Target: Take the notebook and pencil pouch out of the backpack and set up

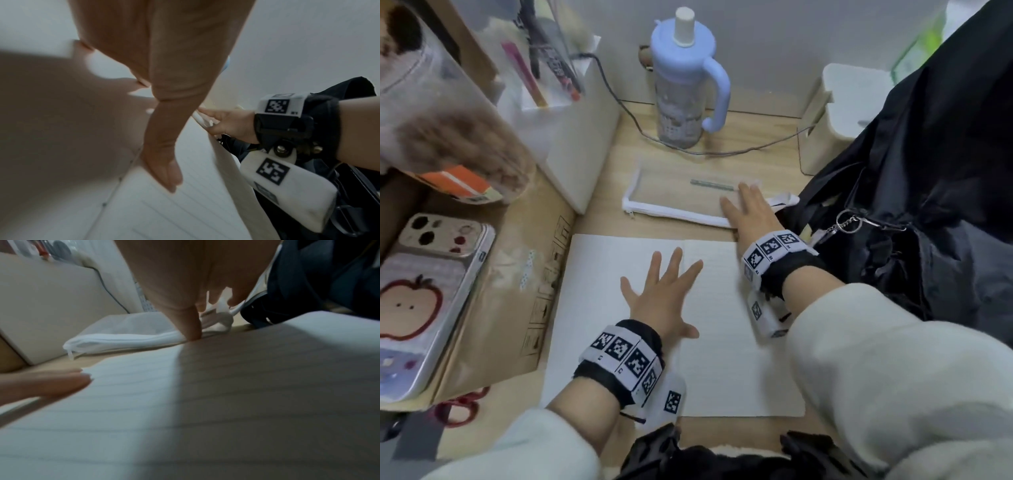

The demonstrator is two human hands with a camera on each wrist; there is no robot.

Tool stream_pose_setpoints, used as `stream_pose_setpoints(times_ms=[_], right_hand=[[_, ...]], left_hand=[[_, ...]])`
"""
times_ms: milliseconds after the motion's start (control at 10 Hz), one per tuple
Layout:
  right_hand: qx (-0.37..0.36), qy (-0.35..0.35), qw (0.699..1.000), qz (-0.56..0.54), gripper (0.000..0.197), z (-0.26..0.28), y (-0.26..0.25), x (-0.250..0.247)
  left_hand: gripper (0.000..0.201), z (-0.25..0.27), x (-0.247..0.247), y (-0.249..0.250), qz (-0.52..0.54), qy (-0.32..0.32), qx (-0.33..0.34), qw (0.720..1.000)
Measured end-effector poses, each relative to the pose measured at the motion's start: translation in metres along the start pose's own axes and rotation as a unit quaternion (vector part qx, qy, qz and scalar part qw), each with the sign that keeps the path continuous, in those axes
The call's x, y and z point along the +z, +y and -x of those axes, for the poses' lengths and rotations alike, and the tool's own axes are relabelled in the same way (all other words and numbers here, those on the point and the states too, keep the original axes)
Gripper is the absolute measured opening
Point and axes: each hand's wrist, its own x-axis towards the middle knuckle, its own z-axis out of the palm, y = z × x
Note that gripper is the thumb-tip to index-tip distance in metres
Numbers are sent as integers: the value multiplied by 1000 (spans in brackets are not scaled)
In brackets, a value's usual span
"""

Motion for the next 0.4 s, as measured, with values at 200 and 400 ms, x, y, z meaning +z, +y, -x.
stream_pose_setpoints(times_ms=[200,400], right_hand=[[23,65,993,-98,59,19,3,-3],[-10,144,911,-387,26,71,5,-48]], left_hand=[[114,6,-6,7,-4,3,-6,1000],[110,16,-12,23,-9,18,-35,999]])
